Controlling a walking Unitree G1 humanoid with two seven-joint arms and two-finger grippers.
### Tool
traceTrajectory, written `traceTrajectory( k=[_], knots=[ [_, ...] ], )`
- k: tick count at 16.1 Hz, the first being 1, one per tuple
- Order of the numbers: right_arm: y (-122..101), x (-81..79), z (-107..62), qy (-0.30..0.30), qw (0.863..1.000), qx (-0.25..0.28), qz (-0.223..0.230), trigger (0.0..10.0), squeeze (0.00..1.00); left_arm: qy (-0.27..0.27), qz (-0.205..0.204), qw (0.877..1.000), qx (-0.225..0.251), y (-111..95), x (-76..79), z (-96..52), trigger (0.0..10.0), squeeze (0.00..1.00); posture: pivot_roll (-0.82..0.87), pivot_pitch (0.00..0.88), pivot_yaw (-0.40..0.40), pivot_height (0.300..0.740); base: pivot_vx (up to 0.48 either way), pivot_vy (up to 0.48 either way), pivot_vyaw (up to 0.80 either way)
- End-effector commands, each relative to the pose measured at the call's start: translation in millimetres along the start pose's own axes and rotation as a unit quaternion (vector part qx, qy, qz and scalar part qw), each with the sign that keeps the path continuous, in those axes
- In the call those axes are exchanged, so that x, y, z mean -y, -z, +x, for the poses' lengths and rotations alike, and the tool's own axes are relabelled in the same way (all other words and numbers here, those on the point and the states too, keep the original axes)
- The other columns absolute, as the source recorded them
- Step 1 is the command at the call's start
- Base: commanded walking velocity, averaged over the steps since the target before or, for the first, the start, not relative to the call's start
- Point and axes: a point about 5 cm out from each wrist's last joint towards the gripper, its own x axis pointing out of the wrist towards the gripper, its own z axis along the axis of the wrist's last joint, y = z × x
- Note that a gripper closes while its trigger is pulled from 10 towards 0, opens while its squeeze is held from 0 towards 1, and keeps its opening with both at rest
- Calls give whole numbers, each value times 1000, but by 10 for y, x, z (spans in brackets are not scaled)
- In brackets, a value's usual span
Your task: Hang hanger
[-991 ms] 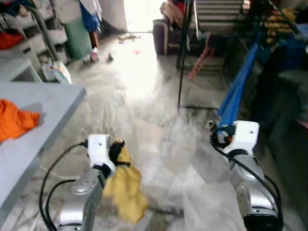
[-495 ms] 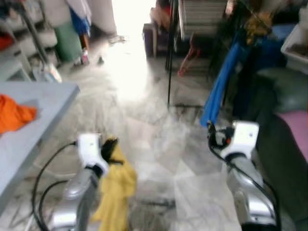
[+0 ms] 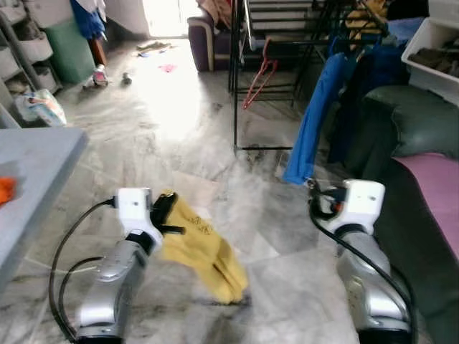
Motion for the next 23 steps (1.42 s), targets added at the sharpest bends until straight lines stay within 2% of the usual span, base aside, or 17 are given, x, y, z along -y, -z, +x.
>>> traceTrajectory(
  k=[1,12,23],
  knots=[
    [1,113,-16,15,1000,-1,-11,10000,0,18,-2,1000,16,-55,87,47,10000,0,15,4,5,740,315,360,0],
    [-3,112,-4,14,1000,1,-15,10000,0,32,-3,999,14,-37,165,93,10000,0,10,7,7,740,312,365,0],
    [5,99,3,16,1000,3,-16,10000,0,43,-1,999,-7,16,247,109,10000,0,12,12,14,740,449,0,0]
  ],
)
